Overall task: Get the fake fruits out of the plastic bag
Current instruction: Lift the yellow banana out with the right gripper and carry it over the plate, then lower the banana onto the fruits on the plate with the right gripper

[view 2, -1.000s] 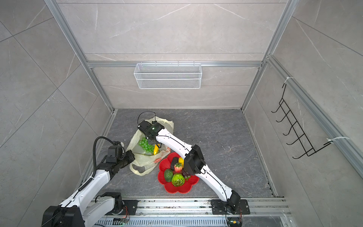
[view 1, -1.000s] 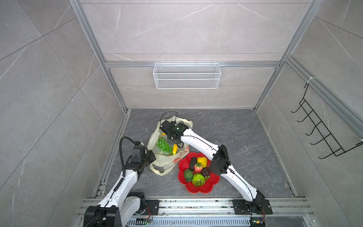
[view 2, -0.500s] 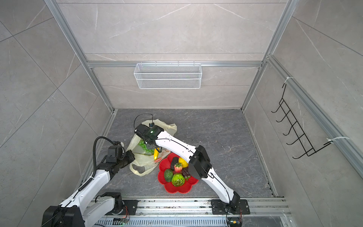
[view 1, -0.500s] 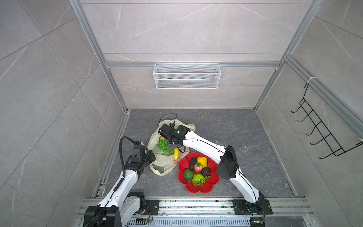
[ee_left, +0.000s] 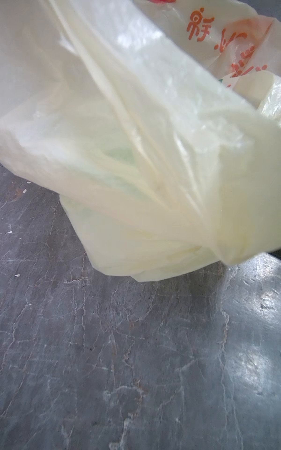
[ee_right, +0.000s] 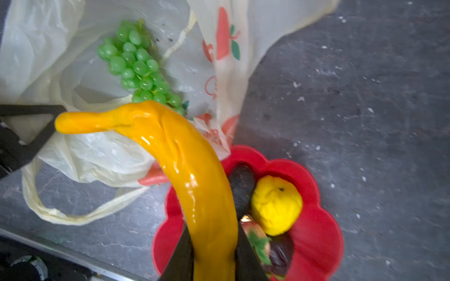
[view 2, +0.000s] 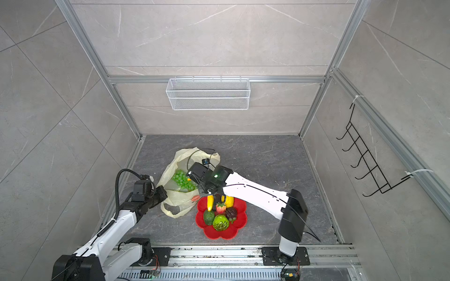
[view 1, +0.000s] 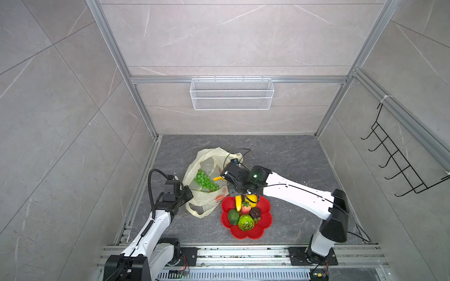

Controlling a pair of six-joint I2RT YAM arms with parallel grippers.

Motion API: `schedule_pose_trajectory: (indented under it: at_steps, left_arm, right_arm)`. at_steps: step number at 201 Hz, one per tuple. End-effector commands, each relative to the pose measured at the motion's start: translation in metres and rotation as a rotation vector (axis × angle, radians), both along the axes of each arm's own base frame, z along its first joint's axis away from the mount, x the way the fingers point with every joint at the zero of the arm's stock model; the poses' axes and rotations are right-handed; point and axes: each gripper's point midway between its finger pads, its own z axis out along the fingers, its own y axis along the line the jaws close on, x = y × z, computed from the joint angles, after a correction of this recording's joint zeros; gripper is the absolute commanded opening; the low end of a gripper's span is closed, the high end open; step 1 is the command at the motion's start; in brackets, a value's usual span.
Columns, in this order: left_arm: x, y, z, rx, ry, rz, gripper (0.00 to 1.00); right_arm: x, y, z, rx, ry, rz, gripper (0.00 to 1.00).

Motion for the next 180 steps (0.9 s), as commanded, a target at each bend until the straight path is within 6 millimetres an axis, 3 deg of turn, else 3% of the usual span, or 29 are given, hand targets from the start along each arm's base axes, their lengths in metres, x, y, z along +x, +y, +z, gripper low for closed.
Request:
schedule_pose_trajectory:
  at_steps: [1, 40, 83, 135, 180]
  left_arm:
    - [0.005, 0.001, 0.006, 0.023, -0.039, -0.011, 0.05]
    - [0.005, 0.001, 0.006, 0.024, -0.037, -0.012, 0.05]
    - [0.005, 0.001, 0.006, 0.024, -0.038, -0.014, 0.05]
    - [0.005, 0.001, 0.006, 0.025, -0.039, -0.017, 0.05]
    - [0.005, 0.000, 0.005, 0.021, -0.035, -0.020, 0.05]
  right_arm:
    - [-0.015, -0.043, 0.005, -0.012, -0.013, -0.101, 0.24]
    - [-0.044, -0.106, -0.009, -0.027, 0.015, -0.257, 0.24]
    - [-0.062, -0.140, -0.041, -0.001, 0.061, -0.434, 0.23]
    - [-0.071, -0.134, -0.082, 0.132, 0.140, -0.594, 0.22]
    - [-0.078, -0.129, -0.105, 0.187, 0.171, -0.690, 0.23]
